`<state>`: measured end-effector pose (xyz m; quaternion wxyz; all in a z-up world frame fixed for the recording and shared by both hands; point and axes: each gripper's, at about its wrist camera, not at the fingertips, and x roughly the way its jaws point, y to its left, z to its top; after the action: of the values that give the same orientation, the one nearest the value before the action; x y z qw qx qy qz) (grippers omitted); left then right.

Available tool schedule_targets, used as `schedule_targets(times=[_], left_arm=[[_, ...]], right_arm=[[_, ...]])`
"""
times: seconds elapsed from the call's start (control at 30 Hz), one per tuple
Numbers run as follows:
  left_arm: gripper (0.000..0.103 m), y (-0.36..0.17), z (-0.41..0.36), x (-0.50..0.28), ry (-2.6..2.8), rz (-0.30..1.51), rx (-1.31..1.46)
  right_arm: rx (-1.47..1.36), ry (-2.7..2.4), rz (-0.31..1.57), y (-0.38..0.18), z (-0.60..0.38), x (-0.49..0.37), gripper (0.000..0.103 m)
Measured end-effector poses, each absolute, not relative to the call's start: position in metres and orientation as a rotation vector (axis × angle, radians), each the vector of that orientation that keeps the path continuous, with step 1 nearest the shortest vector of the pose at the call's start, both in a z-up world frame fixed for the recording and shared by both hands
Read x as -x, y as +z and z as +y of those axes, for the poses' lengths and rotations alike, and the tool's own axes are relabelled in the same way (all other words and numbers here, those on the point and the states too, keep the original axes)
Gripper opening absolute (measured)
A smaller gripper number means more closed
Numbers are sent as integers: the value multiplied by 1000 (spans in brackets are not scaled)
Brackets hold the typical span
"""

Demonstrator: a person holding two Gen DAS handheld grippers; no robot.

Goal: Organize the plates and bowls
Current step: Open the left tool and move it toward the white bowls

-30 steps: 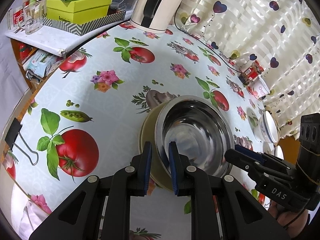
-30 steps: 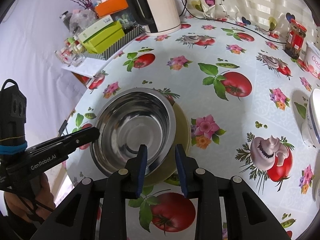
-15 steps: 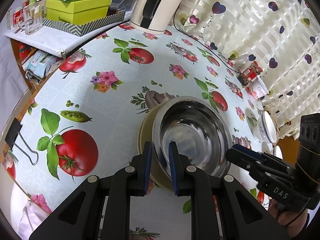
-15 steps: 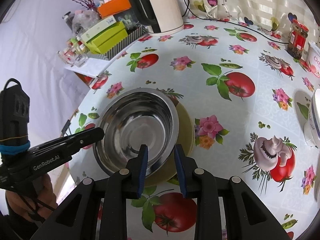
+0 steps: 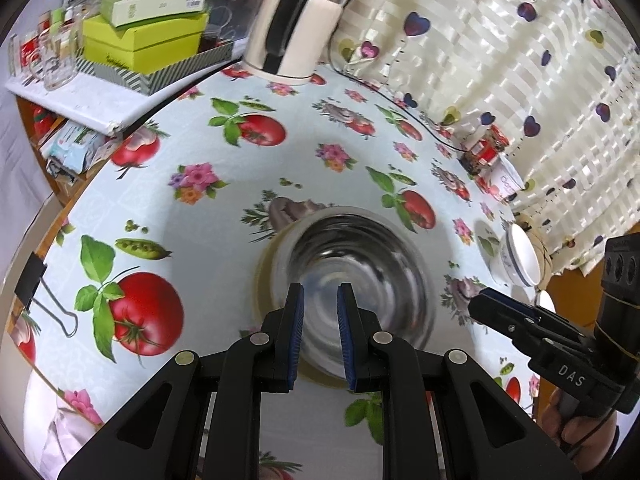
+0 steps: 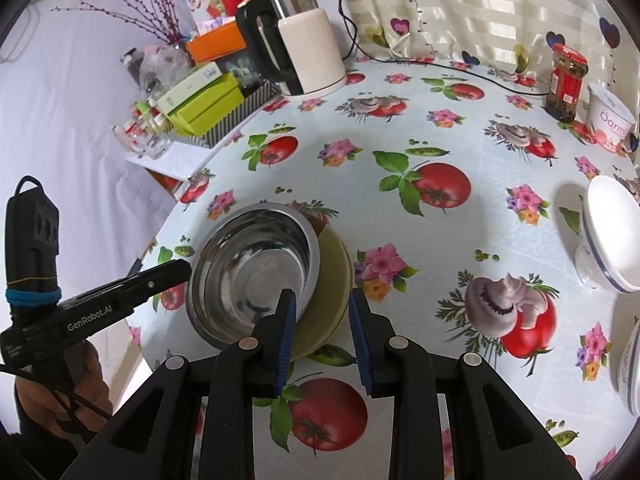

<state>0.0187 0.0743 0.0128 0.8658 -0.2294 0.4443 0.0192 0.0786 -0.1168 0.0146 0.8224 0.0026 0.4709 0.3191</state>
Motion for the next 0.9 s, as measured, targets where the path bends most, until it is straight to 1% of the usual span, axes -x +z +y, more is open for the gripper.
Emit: schedule_targets(times=[0.37,0.9], left_arm=[[17,34,36,-29,-42,914,416],[17,38,7,-40,-95,926,380]], right_arm=[[-43,651,964,29,-144,-73,27],[-90,611,946,34,-176,-76,27]])
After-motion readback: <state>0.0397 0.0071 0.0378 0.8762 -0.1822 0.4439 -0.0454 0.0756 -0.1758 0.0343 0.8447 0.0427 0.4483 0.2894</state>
